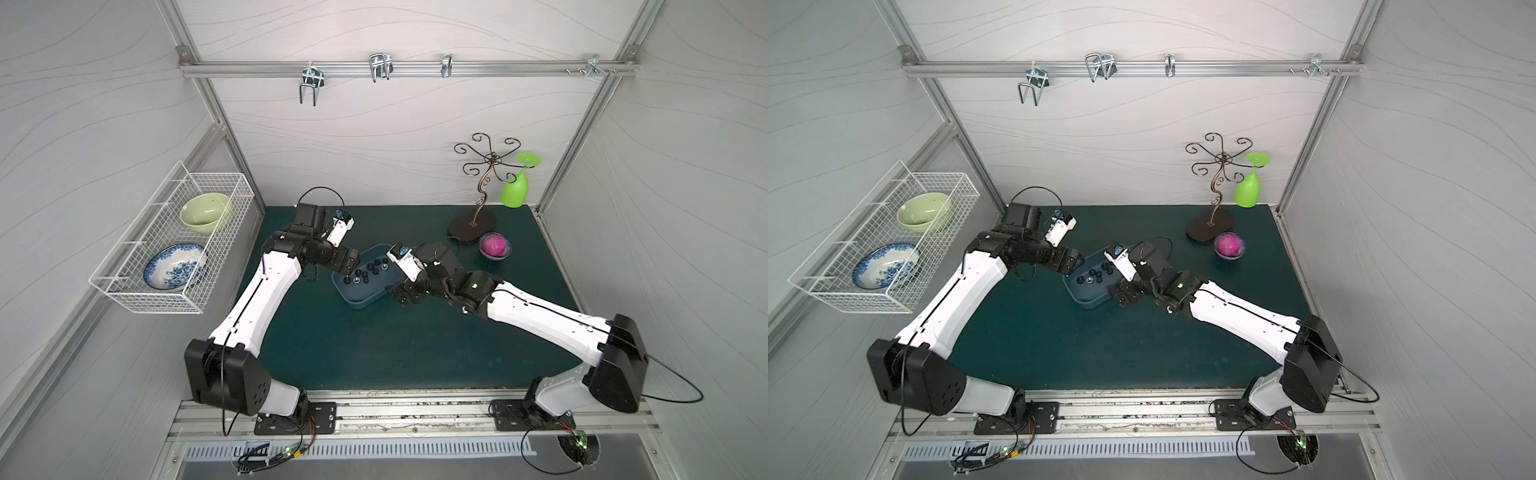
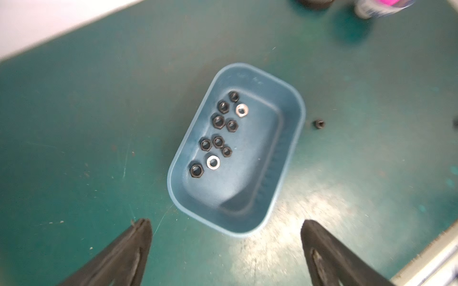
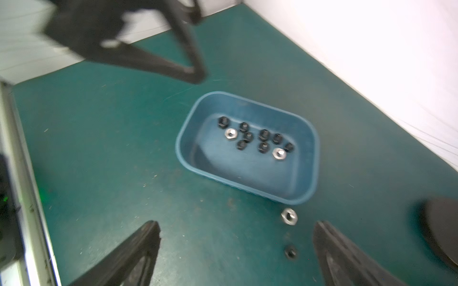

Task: Put the nuts on the desktop into the storage box
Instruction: Place the nut in the storage box, then pick up the nut from the center of the board.

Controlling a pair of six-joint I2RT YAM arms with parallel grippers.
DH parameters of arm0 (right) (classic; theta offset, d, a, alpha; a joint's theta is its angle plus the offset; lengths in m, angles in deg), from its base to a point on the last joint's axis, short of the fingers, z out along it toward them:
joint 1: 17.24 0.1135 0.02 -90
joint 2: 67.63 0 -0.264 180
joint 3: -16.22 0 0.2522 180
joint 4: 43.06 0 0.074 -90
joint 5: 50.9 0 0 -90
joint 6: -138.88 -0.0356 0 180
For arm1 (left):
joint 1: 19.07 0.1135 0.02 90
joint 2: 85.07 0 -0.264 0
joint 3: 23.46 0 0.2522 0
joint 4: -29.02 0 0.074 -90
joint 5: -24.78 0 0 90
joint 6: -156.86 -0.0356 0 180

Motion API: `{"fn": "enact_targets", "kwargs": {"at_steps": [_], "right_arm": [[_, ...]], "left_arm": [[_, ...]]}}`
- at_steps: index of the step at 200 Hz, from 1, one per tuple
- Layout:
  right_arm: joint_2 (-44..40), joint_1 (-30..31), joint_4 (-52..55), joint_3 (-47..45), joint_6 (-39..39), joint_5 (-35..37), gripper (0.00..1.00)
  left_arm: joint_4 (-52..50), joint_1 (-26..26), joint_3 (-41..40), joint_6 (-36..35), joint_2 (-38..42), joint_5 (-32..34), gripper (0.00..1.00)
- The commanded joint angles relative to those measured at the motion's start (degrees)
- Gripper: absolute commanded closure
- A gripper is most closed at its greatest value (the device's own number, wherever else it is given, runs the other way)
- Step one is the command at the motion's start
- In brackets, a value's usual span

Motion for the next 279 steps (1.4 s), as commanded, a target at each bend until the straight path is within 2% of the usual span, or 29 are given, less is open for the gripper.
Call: {"fn": "enact_targets", "kwargs": {"at_steps": [1, 17, 33, 56, 84, 105, 122, 136, 157, 179, 232, 260, 279], "right_arm": [[-3.7, 0.3, 9.4, 2.2, -6.2, 10.5, 0.01], [-5.4, -0.5, 11.1, 1.2, -7.0, 10.3, 0.01], [-6.4, -2.6, 11.3, -0.2, -7.1, 5.8, 0.01], [-6.1, -6.9, 11.6, -1.4, -12.5, -0.1, 0.01], [-2.7, -10.4, 14.9, 0.0, -17.8, -4.7, 0.01], [0.6, -10.8, 16.7, 1.0, -19.2, -5.9, 0.01], [1.9, -11.0, 14.5, -0.4, -19.8, -6.3, 0.01], [2.8, -11.5, 11.5, -2.2, -19.9, -6.8, 0.01], [4.2, -12.1, 5.6, -5.8, -18.7, -6.2, 0.04], [5.0, -12.1, -0.7, -9.5, -17.4, -6.0, 0.04], [7.6, -12.3, -15.5, -16.6, -12.7, -6.2, 0.05], [10.4, -12.5, -17.0, -16.6, -11.4, -6.6, 0.05], [13.1, -13.7, -15.7, -15.5, -13.7, -5.9, 0.07]], "left_arm": [[-4.7, 0.4, 0.2, -4.8, 5.2, -4.7, 0.01], [-6.6, 0.4, -0.3, -6.9, 7.4, -6.7, 0.01], [-5.0, 0.6, -4.1, -11.0, 9.9, -11.5, 0.01], [-2.1, 0.7, -9.8, -13.0, 11.9, -17.5, 0.01], [6.7, 0.7, -19.3, -12.4, 13.9, -23.9, 0.01], [15.2, 0.8, -26.3, -11.2, 14.0, -27.6, 0.01], [23.0, 0.8, -31.6, -10.5, 13.7, -31.1, 0.01], [28.8, 0.7, -34.7, -9.6, 13.1, -31.2, 0.01], [34.4, 0.4, -37.3, -12.1, 12.0, -31.6, 0.01], [39.1, -0.2, -40.1, -15.2, 11.1, -36.5, 0.01], [45.3, -5.1, -43.4, -15.5, 8.9, -31.0, 0.01], [46.1, -6.3, -43.2, -16.0, 8.2, -29.0, 0.01], [44.9, -7.4, -42.9, -17.4, 7.9, -28.4, 0.01]]}}
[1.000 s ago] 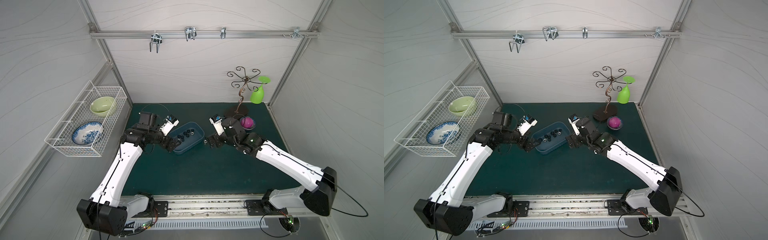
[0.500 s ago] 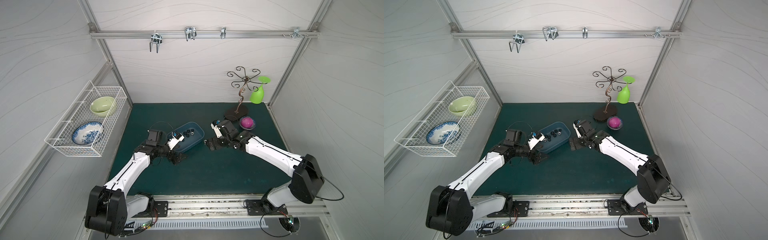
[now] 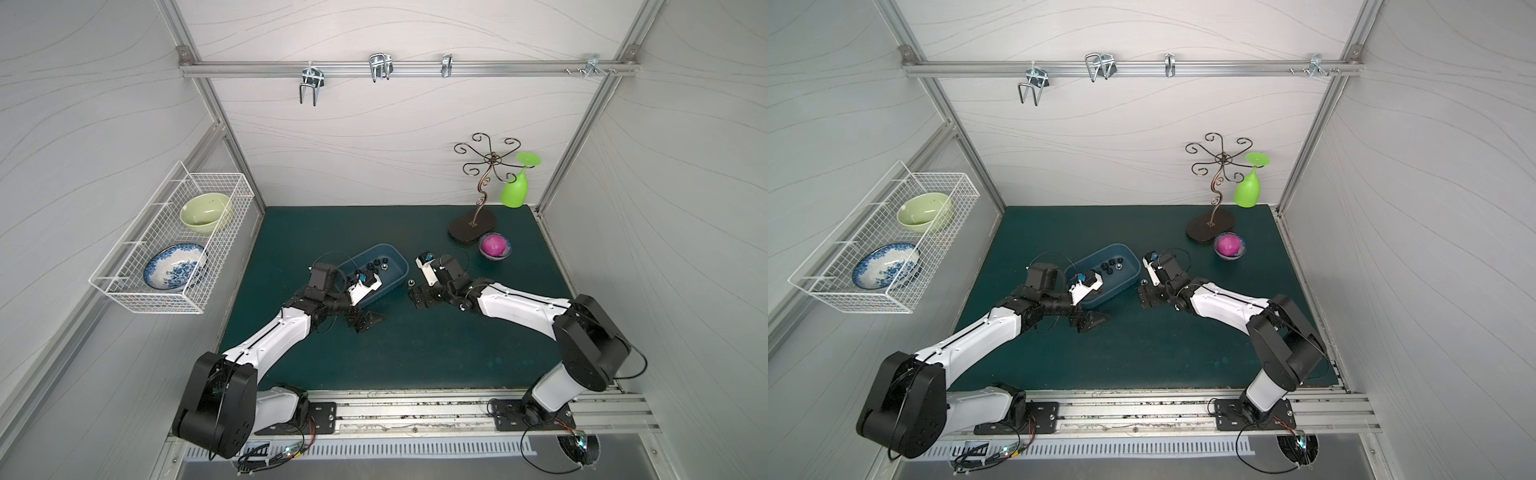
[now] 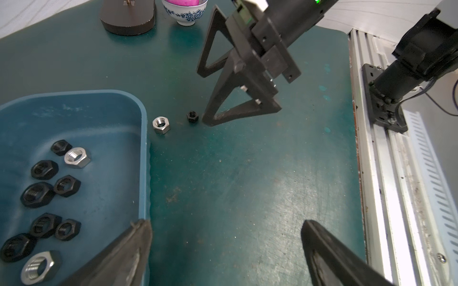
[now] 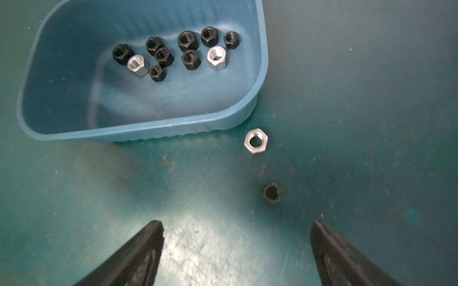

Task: Put the nuts on the desktop into the storage box
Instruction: Pick up the nut from the center of the board.

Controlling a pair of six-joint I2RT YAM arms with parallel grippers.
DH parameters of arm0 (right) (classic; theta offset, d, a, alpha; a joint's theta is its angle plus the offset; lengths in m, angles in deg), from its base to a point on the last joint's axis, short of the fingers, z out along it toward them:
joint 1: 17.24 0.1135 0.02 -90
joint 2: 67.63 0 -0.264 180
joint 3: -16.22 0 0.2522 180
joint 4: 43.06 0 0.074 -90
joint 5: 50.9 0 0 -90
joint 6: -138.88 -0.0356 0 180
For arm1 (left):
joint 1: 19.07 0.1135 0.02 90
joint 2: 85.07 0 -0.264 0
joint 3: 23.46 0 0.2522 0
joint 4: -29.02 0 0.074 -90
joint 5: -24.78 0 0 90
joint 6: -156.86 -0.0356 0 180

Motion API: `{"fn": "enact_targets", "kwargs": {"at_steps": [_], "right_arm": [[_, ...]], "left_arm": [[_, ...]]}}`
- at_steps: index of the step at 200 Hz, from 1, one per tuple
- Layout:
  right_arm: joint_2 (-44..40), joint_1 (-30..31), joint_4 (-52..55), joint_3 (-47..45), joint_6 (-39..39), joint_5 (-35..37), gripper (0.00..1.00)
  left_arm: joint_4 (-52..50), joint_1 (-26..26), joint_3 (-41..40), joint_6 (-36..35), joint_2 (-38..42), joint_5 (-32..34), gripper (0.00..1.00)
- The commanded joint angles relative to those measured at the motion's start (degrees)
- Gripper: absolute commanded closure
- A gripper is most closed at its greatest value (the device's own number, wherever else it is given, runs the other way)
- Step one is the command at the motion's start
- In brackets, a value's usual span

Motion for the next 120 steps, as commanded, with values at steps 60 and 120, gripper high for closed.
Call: {"fn": "enact_targets", "kwargs": {"at_steps": [60, 120], "right_arm": [[10.6, -5.4, 6.3, 6.5, -5.4, -6.2, 0.26], [14.7, -5.4, 10.8, 10.4, -5.1, -3.5, 0.44]], "left_arm": [[0.1, -4.0, 2.4, -3.8, -2.3, 4.7, 0.01], [0.0, -5.1, 2.7, -3.6, -2.9, 6.9, 0.01]]}}
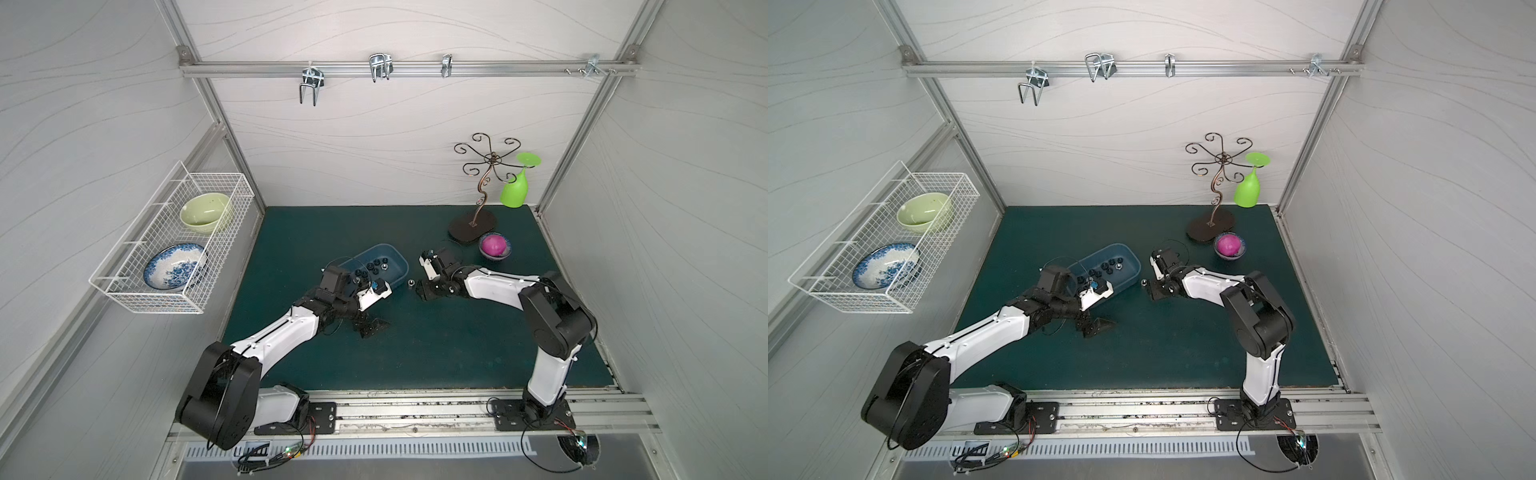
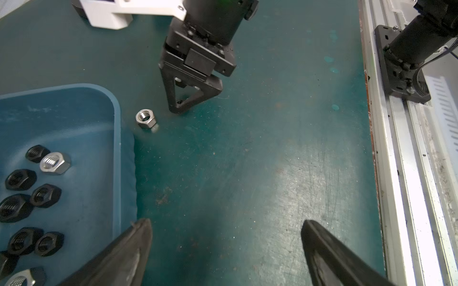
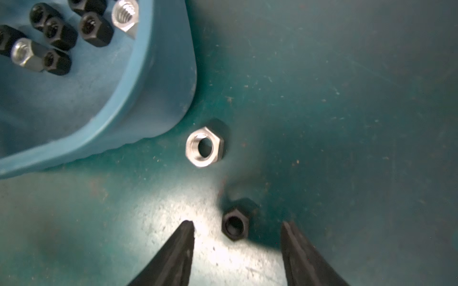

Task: Put the nuts on the desktop into the storage box
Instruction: Pick up the nut from the center of the board.

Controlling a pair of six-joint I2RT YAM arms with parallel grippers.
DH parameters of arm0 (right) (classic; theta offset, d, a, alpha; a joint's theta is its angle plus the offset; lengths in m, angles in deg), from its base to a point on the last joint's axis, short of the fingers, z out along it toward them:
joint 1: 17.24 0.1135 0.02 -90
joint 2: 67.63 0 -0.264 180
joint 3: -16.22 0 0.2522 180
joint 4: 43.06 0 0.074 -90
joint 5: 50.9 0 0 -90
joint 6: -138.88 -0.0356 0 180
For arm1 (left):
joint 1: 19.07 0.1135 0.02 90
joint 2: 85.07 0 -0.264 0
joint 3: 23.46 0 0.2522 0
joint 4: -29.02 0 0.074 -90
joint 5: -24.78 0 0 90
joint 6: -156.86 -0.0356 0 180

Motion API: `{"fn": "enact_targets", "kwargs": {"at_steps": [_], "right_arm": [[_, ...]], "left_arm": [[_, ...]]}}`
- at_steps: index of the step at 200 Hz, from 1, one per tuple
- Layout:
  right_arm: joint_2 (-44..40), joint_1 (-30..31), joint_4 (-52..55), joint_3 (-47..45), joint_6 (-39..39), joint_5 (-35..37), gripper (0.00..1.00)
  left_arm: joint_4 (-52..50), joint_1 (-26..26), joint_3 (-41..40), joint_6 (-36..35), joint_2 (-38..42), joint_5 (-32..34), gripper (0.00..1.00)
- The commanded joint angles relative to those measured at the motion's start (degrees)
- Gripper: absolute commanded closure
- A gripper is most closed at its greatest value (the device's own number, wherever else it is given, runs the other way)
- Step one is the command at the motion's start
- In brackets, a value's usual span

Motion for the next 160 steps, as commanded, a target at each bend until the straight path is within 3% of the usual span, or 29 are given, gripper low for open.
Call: {"fn": "enact_targets", "kwargs": {"at_steps": [1, 60, 97, 160], "right_arm": [[1.4, 0.3, 3.8, 1.1, -0.6, 1.2, 0.44], [5.5, 2.9, 12.2, 7.0, 0.5, 6.8, 0.49], [7.1, 3.8, 16.0, 9.9, 0.5, 8.1, 0.6], [10.3, 4.1, 21.4, 13.5, -0.2, 8.0, 0.72]], "left_arm": [[0.8, -0.2, 2.4, -0.4, -0.3, 1.2, 0.01], [0.7, -0.2, 2.8, 0.1, -0.8, 1.9, 0.01], [0.6, -0.2, 2.8, 0.1, -0.8, 1.9, 0.01], [0.4, -0.2, 3.0, 0.3, -0.9, 2.2, 0.01]]}}
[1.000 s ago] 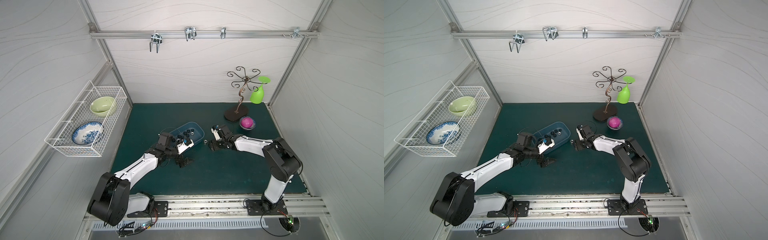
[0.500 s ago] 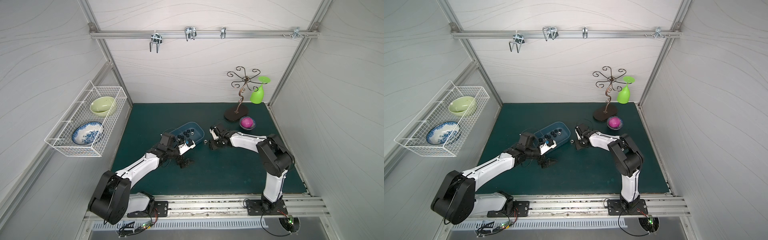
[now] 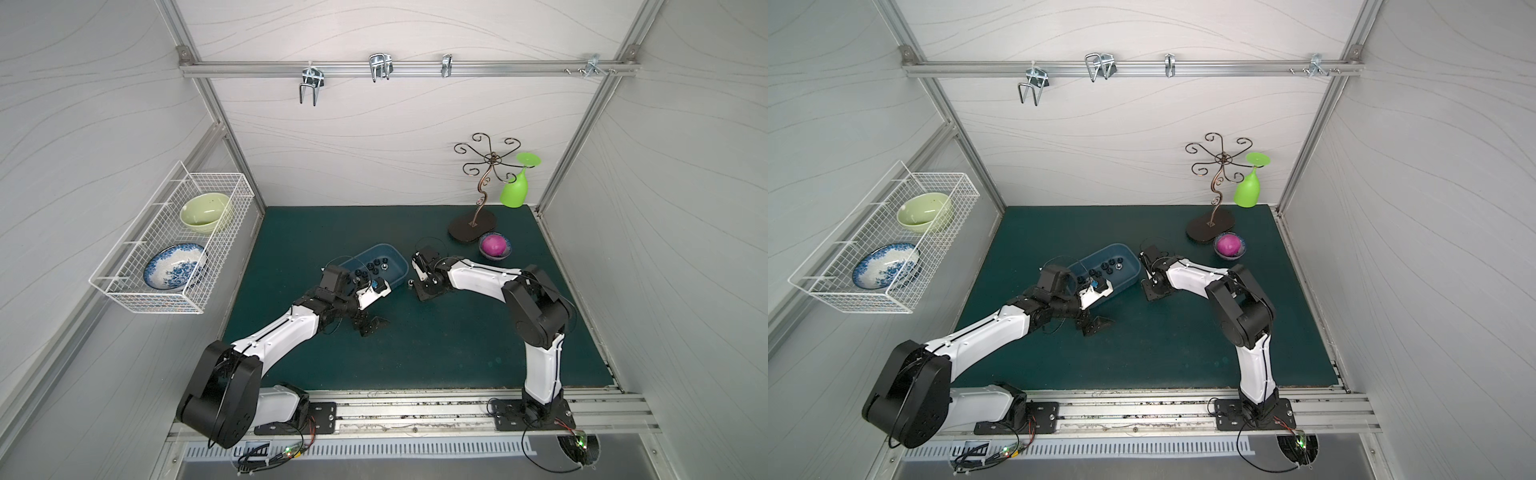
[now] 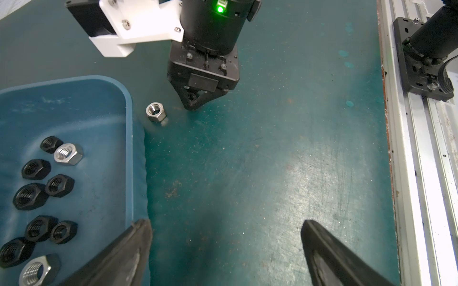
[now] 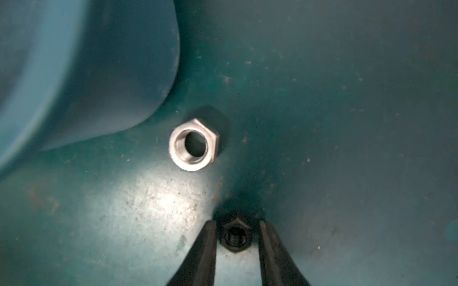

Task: Put the nuts on the desktop into the storage box
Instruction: Pick up the nut from the center of the board.

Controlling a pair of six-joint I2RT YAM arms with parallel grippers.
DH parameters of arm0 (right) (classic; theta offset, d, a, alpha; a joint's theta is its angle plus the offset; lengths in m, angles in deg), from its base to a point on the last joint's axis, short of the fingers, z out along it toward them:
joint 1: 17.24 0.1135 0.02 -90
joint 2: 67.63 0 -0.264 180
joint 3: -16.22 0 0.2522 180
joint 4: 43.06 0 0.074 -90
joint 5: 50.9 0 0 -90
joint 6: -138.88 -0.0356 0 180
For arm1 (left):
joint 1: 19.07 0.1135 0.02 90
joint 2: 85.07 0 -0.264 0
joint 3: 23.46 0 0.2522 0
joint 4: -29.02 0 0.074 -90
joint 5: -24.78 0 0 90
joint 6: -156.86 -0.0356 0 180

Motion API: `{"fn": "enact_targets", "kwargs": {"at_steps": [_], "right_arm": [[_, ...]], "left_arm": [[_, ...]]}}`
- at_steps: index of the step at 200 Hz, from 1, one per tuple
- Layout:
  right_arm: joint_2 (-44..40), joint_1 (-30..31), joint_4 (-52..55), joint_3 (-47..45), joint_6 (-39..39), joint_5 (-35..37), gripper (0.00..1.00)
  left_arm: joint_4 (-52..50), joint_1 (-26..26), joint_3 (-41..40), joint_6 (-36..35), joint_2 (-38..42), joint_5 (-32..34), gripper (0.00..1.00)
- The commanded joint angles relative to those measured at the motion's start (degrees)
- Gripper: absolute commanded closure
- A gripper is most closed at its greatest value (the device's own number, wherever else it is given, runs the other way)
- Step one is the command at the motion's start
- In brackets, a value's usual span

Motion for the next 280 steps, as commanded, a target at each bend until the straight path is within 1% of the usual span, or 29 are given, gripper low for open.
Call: {"fn": "enact_targets", "kwargs": {"at_steps": [1, 8, 18, 23, 64, 101, 136, 158, 185, 216, 236, 280], "right_arm": [[2.6, 0.4, 4.7, 0.9, -0.6, 0.1, 0.72], [2.8, 0.5, 5.0, 1.0, -0.8, 0.1, 0.73], [2.9, 0.5, 5.3, 1.2, -1.0, 0.2, 0.81], [2.8, 0.5, 5.4, 1.3, -1.2, 0.3, 0.82], [1.7, 0.5, 5.9, 2.3, -1.5, -0.4, 0.83], [-2.4, 0.5, 6.5, 2.3, -1.6, -3.2, 0.83], [-6.7, 1.0, 9.0, 3.6, -1.2, -5.0, 0.85], [-9.4, 2.0, 9.6, 4.1, -0.6, -6.5, 0.85], [-11.3, 3.2, 11.9, 6.4, 0.3, -7.0, 0.85], [-12.3, 4.5, 13.9, 9.3, 0.9, -6.4, 0.85], [-12.3, 5.3, 14.0, 11.3, 1.3, -6.5, 0.84], [-9.6, 7.5, 14.4, 17.8, 2.5, -7.5, 0.84]], "left_arm": [[0.4, -0.2, 2.7, 0.2, -0.5, 0.1, 0.01], [0.0, -0.2, 2.8, 0.1, -0.6, 0.2, 0.01], [-0.3, -0.2, 2.9, 0.0, -0.6, 0.2, 0.01], [-0.4, -0.2, 2.9, -0.1, -0.6, 0.4, 0.01], [-0.6, -0.2, 3.0, -0.1, -0.5, 0.9, 0.01], [-3.7, 0.1, 4.8, -2.6, 0.2, 1.0, 0.02], [-8.9, 1.4, 8.5, -3.1, 1.3, -2.6, 0.01], [-12.0, 2.0, 9.8, -4.8, 1.8, -4.5, 0.01], [-14.1, 5.2, 11.5, -4.7, 2.7, -8.6, 0.01], [-17.3, 9.0, 14.1, -6.6, 3.7, -9.6, 0.01], [-19.4, 11.8, 15.7, -7.0, 4.4, -11.9, 0.01], [-20.5, 15.7, 16.3, -7.2, 5.9, -11.8, 0.02]]}}
